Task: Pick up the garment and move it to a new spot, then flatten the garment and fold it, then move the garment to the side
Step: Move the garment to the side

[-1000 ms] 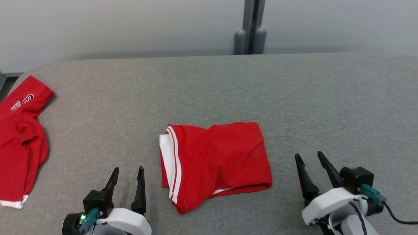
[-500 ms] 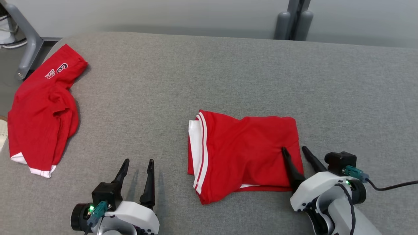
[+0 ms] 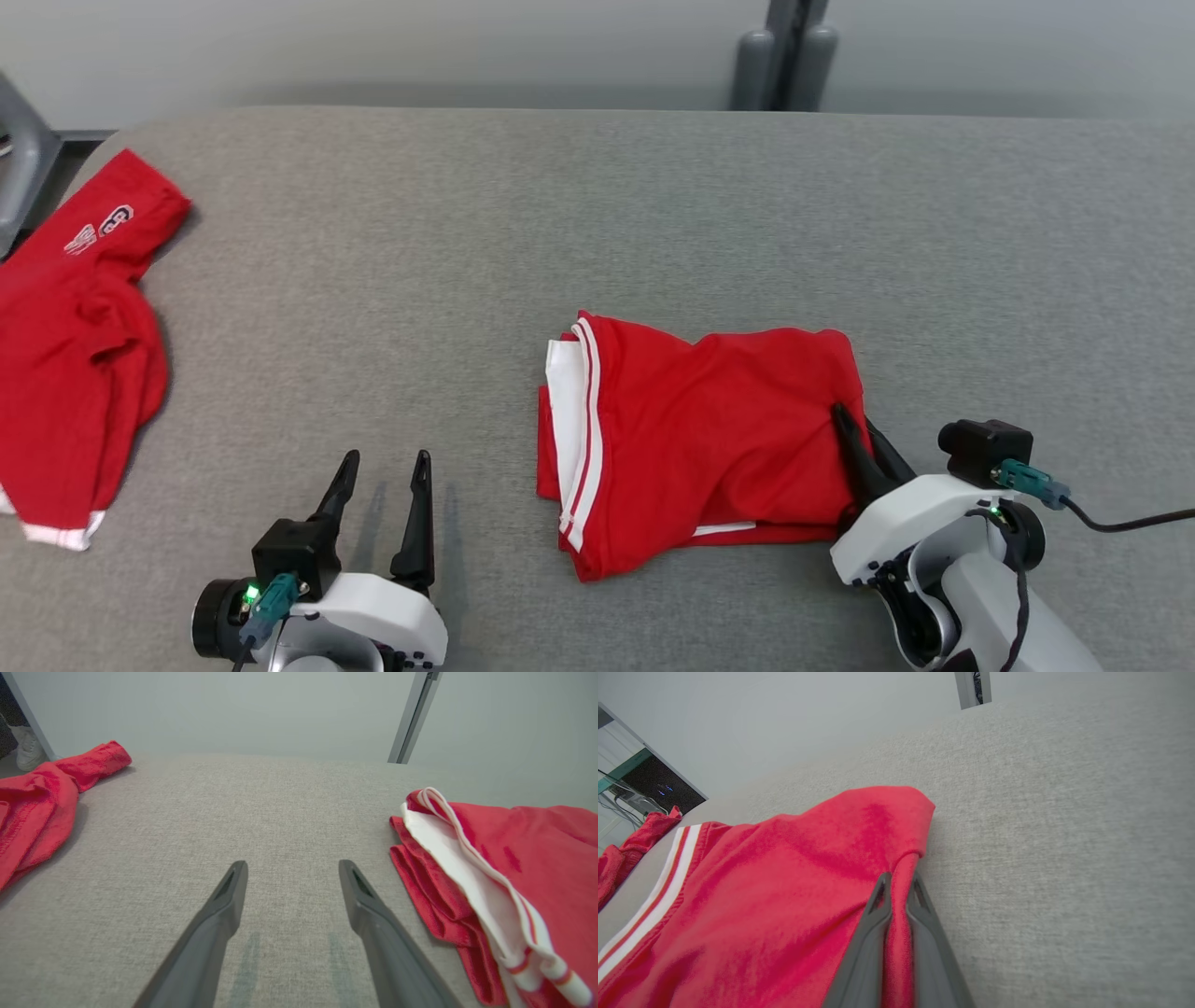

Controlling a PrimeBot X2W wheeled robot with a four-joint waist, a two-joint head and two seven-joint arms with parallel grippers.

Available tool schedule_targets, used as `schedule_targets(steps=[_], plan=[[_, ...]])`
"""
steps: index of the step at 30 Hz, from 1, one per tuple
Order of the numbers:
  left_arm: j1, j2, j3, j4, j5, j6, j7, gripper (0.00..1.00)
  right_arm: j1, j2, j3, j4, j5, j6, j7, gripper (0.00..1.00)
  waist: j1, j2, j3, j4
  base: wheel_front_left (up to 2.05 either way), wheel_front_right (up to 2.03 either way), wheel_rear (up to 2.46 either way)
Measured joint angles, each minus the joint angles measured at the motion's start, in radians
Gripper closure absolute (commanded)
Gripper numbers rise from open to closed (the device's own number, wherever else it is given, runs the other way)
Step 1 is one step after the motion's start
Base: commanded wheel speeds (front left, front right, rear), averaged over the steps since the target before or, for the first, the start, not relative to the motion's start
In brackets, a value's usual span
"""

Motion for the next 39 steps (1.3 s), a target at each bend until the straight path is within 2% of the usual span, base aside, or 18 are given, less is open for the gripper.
schedule_targets(steps=[6, 20, 26, 32, 39], plan=[[-0.001, 0.000, 0.012, 0.007, 0.020, -0.011, 0.000, 0.00, 0.023, 0.000, 0.012, -0.046, -0.008, 0.000, 0.000, 1.00, 0.0000, 0.0000, -0.011, -0.124, 0.00, 0.00, 0.00], [-0.030, -0.001, 0.015, 0.016, 0.058, -0.037, 0.000, 0.00, 0.071, -0.003, 0.067, -0.127, 0.025, 0.000, 0.000, 1.00, 0.0000, 0.0000, -0.013, -0.478, 0.00, 0.00, 0.00], [-0.039, -0.001, 0.017, 0.017, 0.070, -0.045, 0.000, 0.00, 0.076, -0.002, 0.080, -0.159, 0.034, 0.000, 0.000, 1.00, 0.0000, 0.0000, -0.004, -0.571, 0.00, 0.00, 0.00], [-0.052, -0.001, 0.002, 0.017, 0.079, -0.055, 0.000, 0.00, 0.073, -0.003, 0.053, -0.179, 0.006, 0.000, 0.000, 1.00, 0.0000, 0.0000, 0.031, -0.606, 0.00, 0.00, 0.00], [-0.075, -0.001, -0.016, 0.014, 0.098, -0.064, 0.000, 0.00, -0.023, -0.003, -0.005, -0.159, -0.117, 0.000, 0.000, 1.00, 0.0000, 0.0000, 0.065, -0.548, 0.00, 0.00, 0.00]])
